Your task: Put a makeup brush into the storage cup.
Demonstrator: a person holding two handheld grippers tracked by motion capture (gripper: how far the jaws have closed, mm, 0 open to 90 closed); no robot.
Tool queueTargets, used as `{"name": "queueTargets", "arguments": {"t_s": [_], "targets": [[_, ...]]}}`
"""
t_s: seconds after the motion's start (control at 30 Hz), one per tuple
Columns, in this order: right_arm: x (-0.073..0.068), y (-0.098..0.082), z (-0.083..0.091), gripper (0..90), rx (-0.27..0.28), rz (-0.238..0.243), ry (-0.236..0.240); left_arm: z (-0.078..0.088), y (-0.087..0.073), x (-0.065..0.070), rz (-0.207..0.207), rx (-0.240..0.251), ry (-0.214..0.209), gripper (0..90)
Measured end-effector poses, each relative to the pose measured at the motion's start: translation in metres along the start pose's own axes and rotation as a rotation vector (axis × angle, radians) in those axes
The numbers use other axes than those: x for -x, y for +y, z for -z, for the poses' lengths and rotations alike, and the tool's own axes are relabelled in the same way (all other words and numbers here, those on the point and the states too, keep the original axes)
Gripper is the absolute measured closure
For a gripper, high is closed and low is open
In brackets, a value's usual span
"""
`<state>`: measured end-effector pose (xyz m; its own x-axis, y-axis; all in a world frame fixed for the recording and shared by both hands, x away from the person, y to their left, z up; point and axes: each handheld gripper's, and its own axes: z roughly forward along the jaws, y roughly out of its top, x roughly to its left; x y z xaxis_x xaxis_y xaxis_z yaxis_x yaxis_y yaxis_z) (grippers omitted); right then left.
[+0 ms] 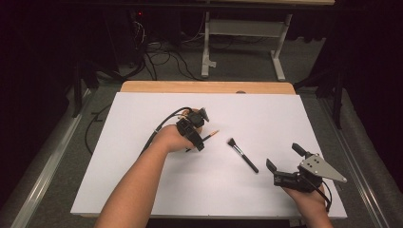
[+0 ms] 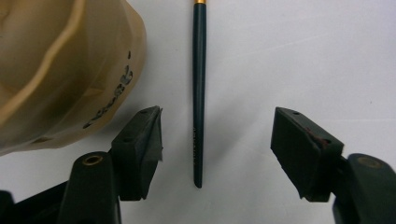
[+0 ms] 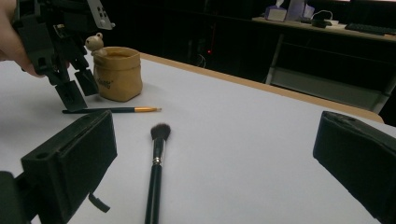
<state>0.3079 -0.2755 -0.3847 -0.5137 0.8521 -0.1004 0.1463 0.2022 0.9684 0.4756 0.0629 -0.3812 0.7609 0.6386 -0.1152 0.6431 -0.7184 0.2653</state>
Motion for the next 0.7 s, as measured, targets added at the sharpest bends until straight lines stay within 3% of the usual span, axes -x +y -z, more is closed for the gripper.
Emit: {"name": "queueTargets", "arguments": {"t_s": [0.3,0.43,0.7], "targets": [[-0.001,0.0,0.0,0.7,0.001,-0.008,0.0,-0.008,0.002,-0.002,0.006,-0.023,0.01,51.6],[0.0,0.0,0.0,0.7,0.002,-0.002,0.003,-0.01,0.003,-0.003,0.001,-0.031,0.006,63.5],[-0.001,0.0,0.0,0.7,0.004,-0.007,0.007,-0.012,0.004,-0.006,0.005,-0.034,0.011,72.3]]}}
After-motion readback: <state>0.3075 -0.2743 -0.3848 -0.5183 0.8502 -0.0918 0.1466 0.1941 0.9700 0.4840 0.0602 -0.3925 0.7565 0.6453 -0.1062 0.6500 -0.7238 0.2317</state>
